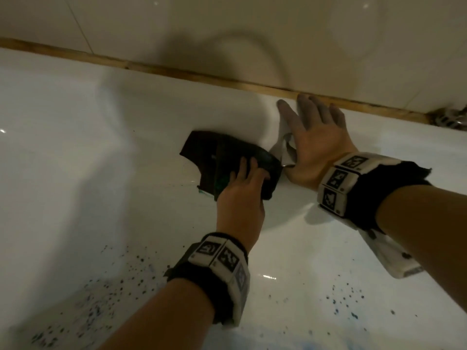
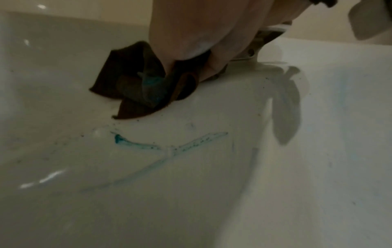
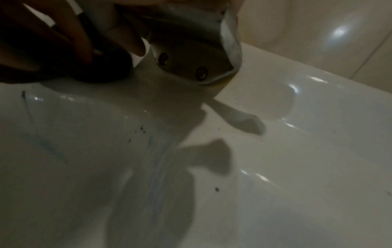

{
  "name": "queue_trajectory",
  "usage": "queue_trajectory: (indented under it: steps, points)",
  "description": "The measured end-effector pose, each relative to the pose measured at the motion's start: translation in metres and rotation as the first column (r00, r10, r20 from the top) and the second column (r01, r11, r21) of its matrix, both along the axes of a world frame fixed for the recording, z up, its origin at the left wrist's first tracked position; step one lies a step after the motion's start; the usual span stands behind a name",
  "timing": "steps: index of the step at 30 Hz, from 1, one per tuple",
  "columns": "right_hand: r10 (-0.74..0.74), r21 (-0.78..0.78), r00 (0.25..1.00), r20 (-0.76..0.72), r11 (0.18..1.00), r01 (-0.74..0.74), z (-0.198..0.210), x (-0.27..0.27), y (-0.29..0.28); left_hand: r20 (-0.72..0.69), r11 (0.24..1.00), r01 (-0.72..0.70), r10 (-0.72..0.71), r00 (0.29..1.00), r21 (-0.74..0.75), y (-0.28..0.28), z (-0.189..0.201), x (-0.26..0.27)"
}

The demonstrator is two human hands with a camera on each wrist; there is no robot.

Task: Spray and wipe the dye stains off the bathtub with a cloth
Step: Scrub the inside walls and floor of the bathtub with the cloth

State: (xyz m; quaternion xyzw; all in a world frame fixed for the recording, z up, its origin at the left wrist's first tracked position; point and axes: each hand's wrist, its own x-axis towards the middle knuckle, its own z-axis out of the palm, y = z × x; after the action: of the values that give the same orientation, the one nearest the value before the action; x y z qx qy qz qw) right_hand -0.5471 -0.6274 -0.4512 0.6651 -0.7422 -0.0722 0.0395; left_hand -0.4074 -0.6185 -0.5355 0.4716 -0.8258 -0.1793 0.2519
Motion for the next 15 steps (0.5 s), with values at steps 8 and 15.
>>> queue_trajectory:
  steps: [8,15]
  points:
    - [0.196,-0.277,0.937,0.291,0.954,-0.113,-0.003,-0.006,0.053,-0.060,0.997,-0.077,0.076,0.995,-0.015,0.007,0.008,-0.014]
    - [0.078,-0.326,0.799,0.597,0.933,0.152,-0.061,-0.037,0.190,-0.411,0.933,0.017,0.142,0.900,0.361,0.068,0.022,-0.029]
